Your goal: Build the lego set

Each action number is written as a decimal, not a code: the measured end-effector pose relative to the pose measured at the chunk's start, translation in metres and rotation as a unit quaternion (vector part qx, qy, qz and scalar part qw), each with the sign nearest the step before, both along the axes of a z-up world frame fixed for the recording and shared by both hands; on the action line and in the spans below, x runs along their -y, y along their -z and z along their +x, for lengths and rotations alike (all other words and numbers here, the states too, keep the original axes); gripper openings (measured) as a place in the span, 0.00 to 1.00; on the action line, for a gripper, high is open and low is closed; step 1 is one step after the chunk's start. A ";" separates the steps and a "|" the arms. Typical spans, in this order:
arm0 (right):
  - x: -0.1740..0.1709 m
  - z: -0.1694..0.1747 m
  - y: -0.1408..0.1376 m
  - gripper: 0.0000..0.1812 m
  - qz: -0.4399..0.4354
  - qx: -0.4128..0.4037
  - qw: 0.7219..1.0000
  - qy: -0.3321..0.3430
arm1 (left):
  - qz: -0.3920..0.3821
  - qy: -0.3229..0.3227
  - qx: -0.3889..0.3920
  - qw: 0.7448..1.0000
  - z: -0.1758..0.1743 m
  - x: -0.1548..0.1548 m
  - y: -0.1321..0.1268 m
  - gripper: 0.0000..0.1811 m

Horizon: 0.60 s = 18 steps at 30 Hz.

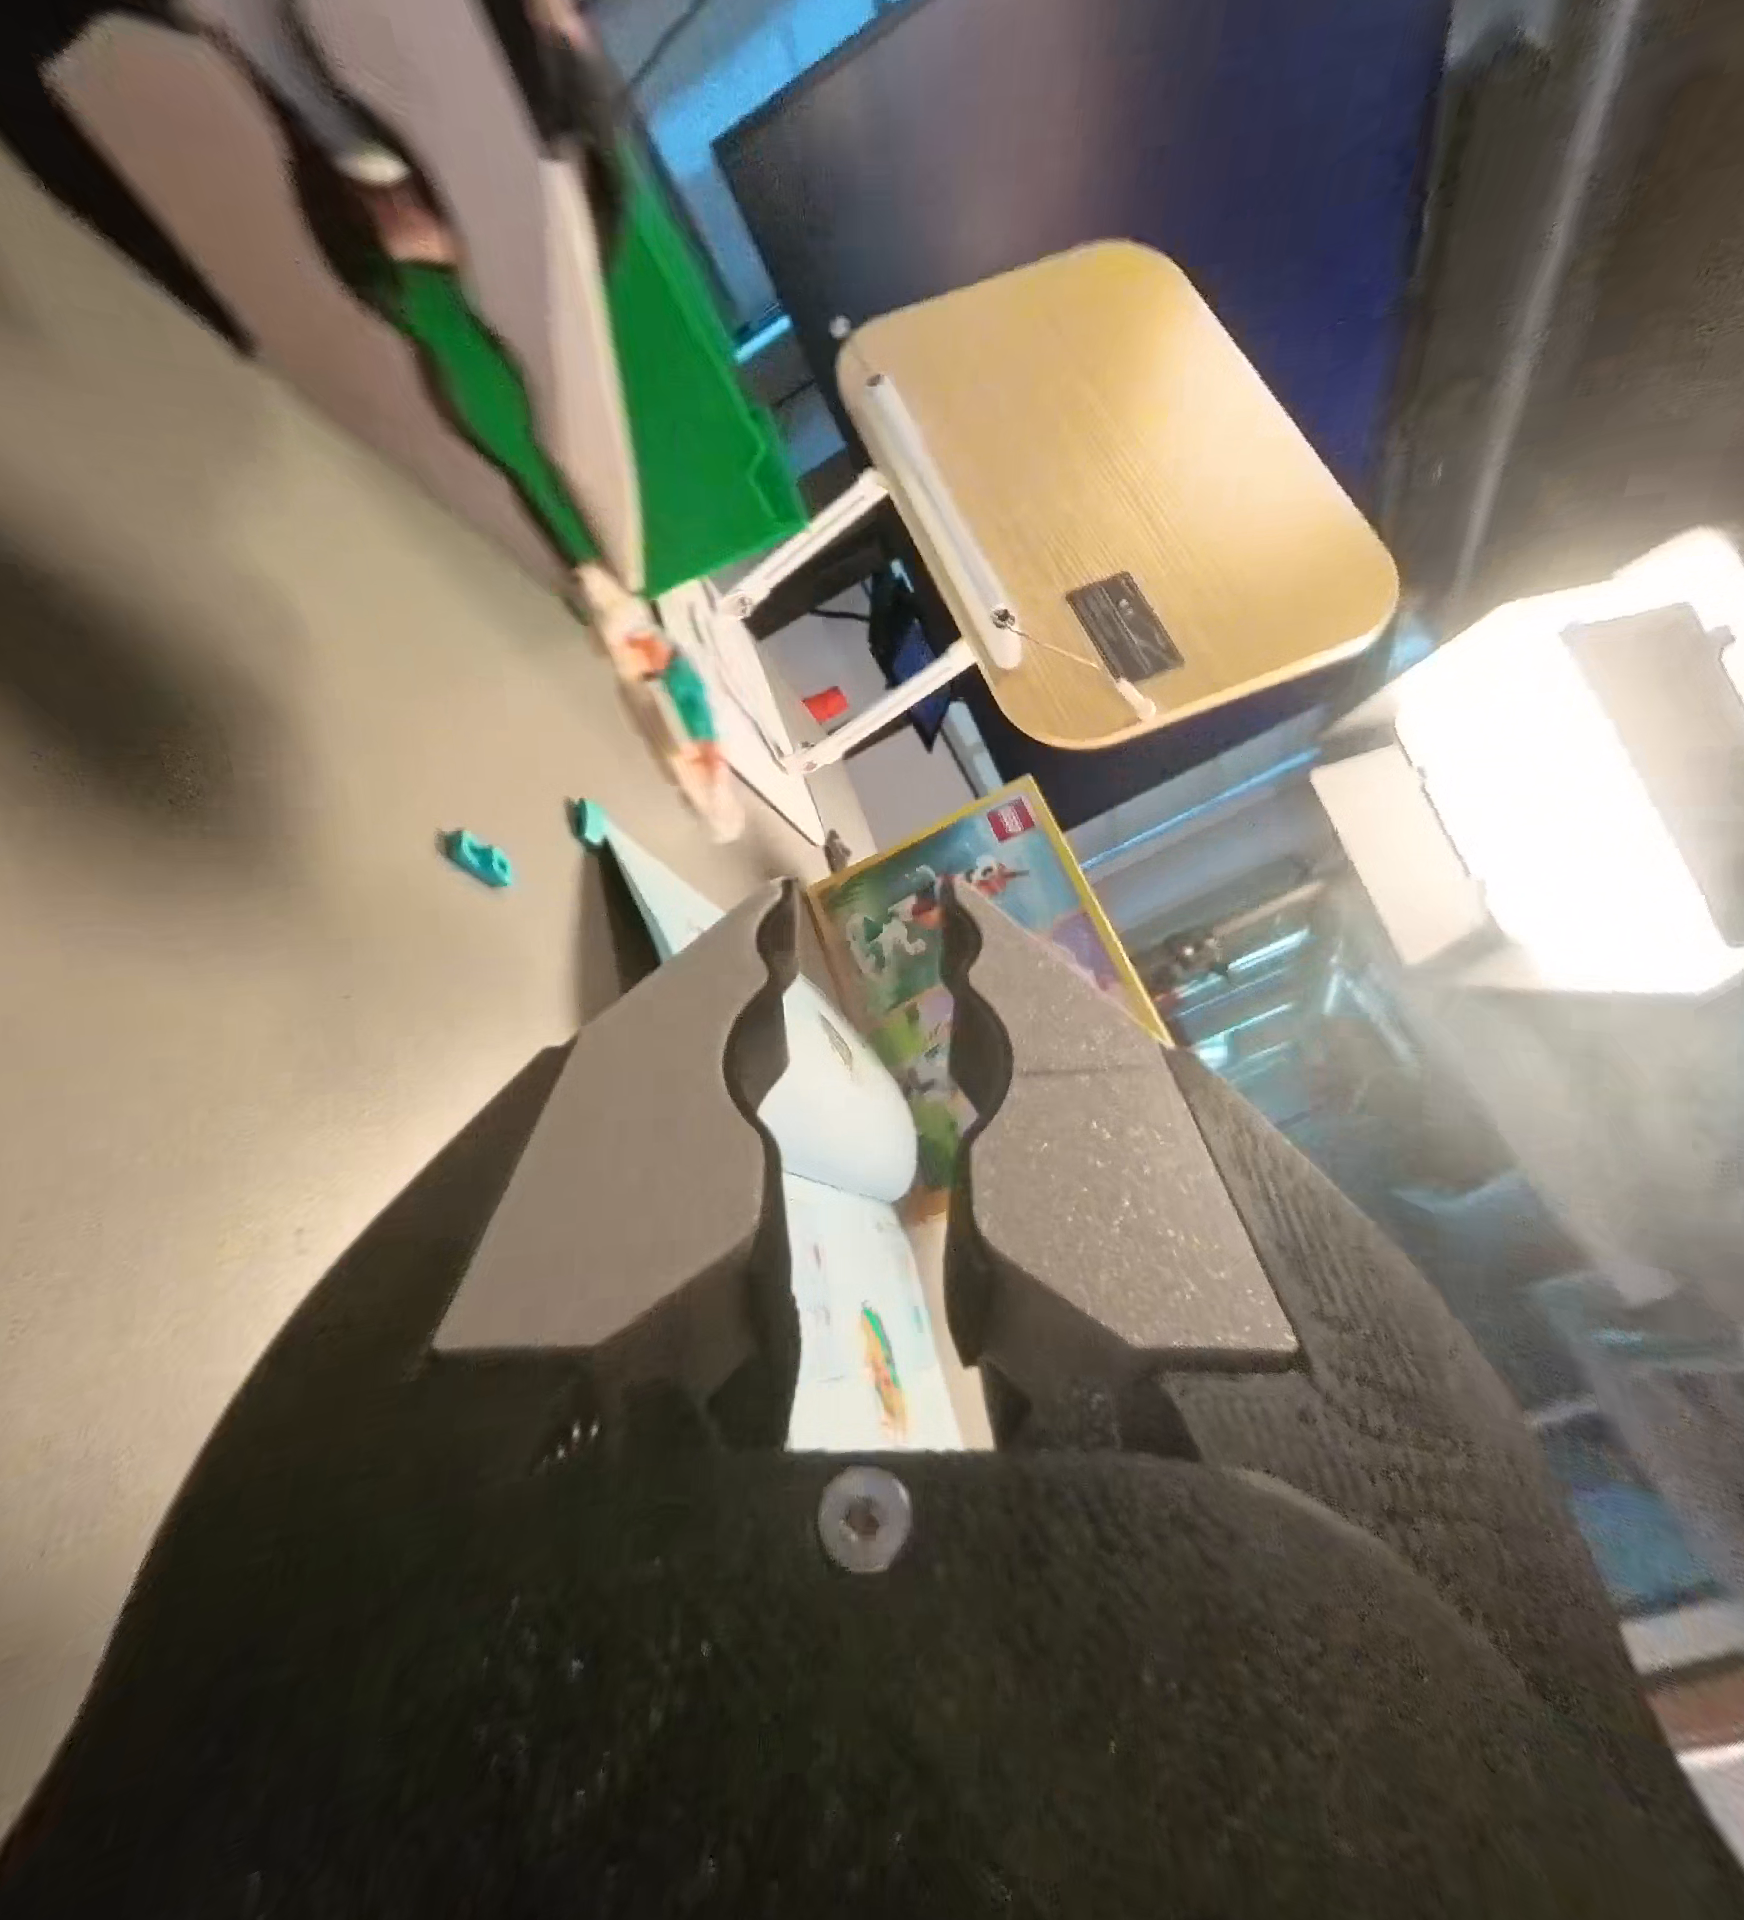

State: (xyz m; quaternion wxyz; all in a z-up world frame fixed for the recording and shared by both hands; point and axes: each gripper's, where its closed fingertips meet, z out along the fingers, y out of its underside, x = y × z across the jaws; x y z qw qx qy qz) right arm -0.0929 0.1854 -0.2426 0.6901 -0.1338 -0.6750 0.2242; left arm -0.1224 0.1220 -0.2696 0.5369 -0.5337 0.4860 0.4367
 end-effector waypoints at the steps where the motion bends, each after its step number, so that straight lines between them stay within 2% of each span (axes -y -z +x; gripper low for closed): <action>1: -0.005 -0.001 -0.002 0.13 -0.024 -0.001 1.000 0.003 | -0.006 0.008 -0.003 1.000 0.003 0.001 0.003 0.02; 9: -0.044 -0.003 -0.011 0.07 -0.128 -0.011 0.990 0.053 | -0.007 0.000 -0.007 1.000 -0.003 0.002 0.006 0.02; 15: -0.048 -0.003 -0.009 0.06 -0.166 0.003 0.985 0.048 | -0.028 0.017 -0.024 0.999 0.005 0.005 0.016 0.02; 18: -0.040 -0.006 0.005 0.07 -0.190 0.056 0.980 0.027 | -0.067 0.033 -0.041 0.996 0.014 0.014 0.028 0.02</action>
